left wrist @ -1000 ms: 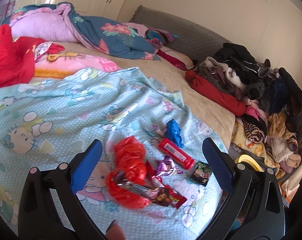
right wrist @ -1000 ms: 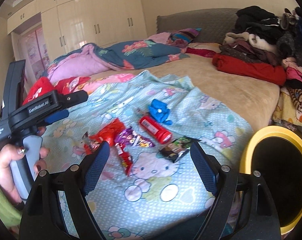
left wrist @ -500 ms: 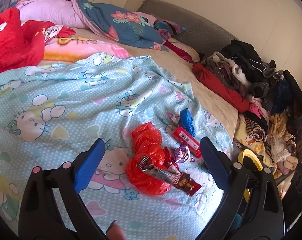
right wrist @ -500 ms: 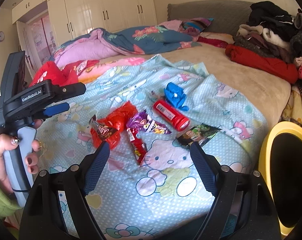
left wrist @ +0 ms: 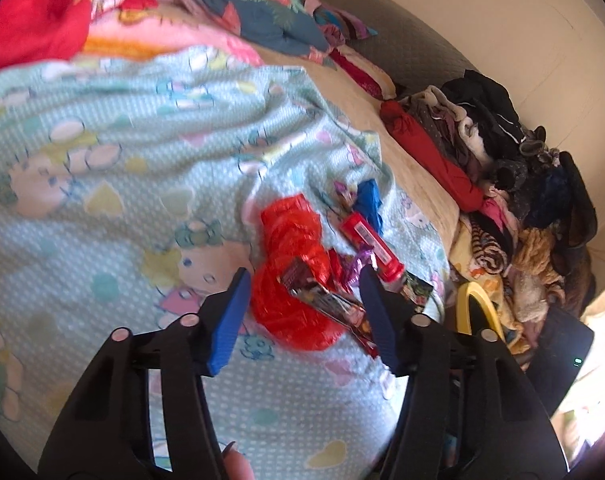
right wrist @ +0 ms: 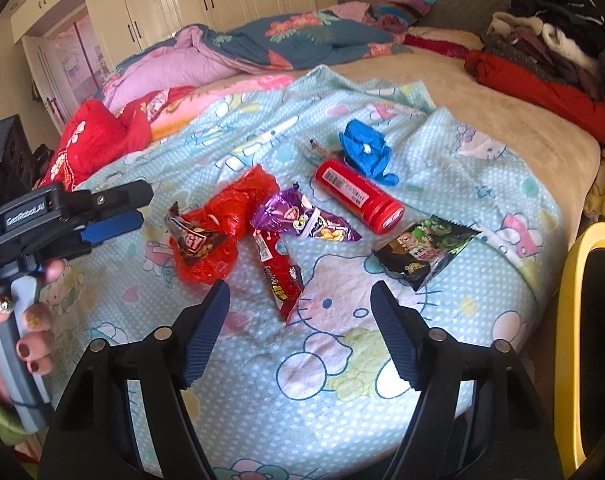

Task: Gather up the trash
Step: 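Grasp the brown candy bar with the left gripper while the right gripper grasps the red candy packet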

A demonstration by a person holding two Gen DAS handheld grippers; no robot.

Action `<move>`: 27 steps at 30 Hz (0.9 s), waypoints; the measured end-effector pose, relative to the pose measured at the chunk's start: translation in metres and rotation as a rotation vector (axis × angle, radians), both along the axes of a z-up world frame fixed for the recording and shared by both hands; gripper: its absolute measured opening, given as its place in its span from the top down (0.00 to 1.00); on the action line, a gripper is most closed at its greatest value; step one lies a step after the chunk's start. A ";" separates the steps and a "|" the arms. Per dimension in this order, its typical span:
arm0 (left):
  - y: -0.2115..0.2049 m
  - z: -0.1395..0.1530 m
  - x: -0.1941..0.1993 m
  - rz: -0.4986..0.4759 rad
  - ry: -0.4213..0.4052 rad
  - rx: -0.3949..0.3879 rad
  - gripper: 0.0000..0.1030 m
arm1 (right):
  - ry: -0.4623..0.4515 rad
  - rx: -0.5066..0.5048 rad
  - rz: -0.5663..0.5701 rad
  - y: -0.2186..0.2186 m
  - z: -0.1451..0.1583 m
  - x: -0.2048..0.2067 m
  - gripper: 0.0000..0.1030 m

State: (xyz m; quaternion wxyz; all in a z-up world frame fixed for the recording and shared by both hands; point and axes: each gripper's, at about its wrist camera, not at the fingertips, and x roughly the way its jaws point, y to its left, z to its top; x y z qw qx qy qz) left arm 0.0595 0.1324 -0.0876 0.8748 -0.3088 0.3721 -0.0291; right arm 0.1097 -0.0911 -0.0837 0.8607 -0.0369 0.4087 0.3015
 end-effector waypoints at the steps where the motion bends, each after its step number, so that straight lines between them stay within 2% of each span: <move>1: -0.001 -0.002 0.001 -0.004 0.005 -0.013 0.57 | 0.015 0.000 0.001 0.001 -0.002 0.003 0.34; 4: -0.005 -0.005 0.002 -0.021 0.016 -0.043 0.58 | 0.043 -0.001 0.009 0.004 -0.007 0.008 0.36; 12: -0.017 -0.010 0.009 -0.039 0.040 -0.059 0.58 | 0.137 0.024 0.034 0.014 -0.023 0.023 0.46; 15: -0.018 -0.015 0.016 -0.033 0.064 -0.063 0.58 | 0.171 0.042 0.038 0.016 -0.029 0.028 0.57; 17: -0.018 -0.019 0.020 -0.027 0.079 -0.081 0.58 | 0.185 0.047 0.044 0.018 -0.031 0.030 0.70; 19: -0.018 -0.021 0.022 -0.022 0.083 -0.081 0.58 | 0.194 0.056 0.058 0.018 -0.033 0.030 0.78; 24: -0.014 -0.025 0.025 -0.009 0.089 -0.103 0.64 | 0.182 0.067 0.070 0.017 -0.030 0.025 0.84; 27: -0.010 -0.027 0.025 0.003 0.095 -0.114 0.73 | 0.172 0.078 0.076 0.015 -0.028 0.022 0.85</move>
